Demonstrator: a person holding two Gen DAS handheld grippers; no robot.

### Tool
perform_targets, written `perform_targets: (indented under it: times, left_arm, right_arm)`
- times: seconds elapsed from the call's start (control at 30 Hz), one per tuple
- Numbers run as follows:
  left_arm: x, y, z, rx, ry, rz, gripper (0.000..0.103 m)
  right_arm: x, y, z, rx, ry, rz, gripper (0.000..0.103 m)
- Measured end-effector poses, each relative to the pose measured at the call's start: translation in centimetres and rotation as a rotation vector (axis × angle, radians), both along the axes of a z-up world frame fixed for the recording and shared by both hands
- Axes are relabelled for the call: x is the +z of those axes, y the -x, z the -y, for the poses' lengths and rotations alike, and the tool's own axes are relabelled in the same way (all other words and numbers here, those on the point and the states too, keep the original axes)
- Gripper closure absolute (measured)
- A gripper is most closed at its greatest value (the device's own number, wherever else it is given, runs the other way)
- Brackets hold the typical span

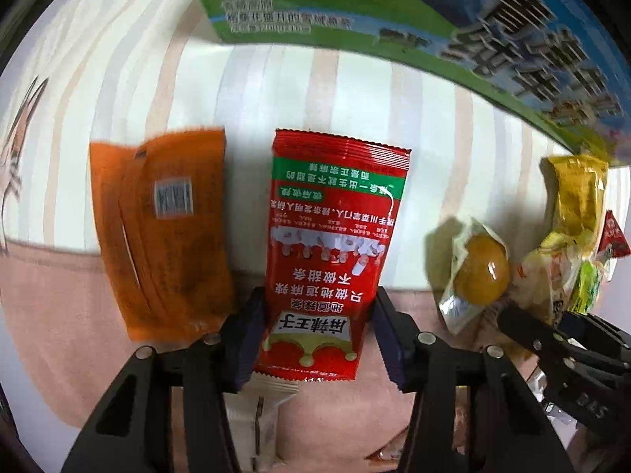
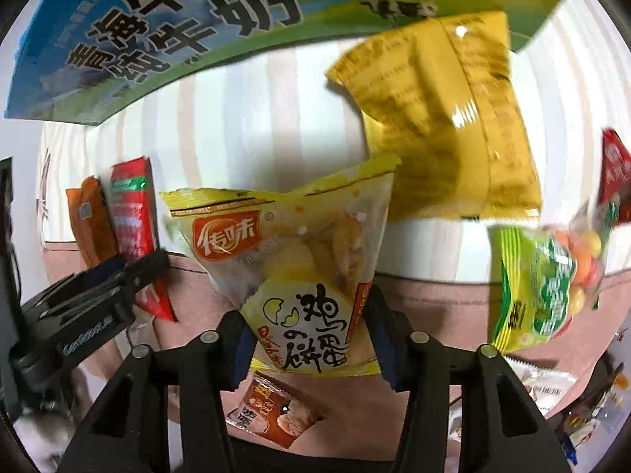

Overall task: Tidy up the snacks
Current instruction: 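Carry both packets into the box and open both tools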

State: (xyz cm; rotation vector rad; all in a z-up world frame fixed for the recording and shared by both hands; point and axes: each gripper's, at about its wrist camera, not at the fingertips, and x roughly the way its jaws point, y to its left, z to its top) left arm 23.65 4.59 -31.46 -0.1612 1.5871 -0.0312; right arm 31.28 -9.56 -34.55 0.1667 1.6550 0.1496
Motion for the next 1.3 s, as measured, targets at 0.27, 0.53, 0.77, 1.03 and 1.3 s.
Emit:
perform_targets:
  times: [0.27, 0.53, 0.77, 1.03, 1.3]
  left_arm:
    - [-2.3, 4.4, 2.2, 0.017, 0.01, -0.039, 0.052]
    - [0.9, 5.2, 3.1, 0.008, 0.02, 0.046, 0.059]
    - [9.4, 5.2, 2.0, 0.029, 0.135, 0.172, 0.059]
    - [20.0, -1.3, 0.8, 0.063, 0.264, 0.294, 0.059]
    - [19.1, -14.4, 0.0, 0.021, 0.2, 0.183, 0.059]
  right_arm:
    - [-1.1, 2.1, -0.7, 0.055, 0.041, -0.03, 0.052]
    - [1.4, 3.9, 0.7, -0.005, -0.017, 0.011, 0.058]
    - [9.2, 2.9, 3.4, -0.065, -0.179, 0.116, 0.058]
    - [18.8, -2.8, 4.4, -0.095, -0.292, 0.28, 0.058]
    - [18.7, -14.9, 0.3, -0.085, -0.23, 0.272, 0.058]
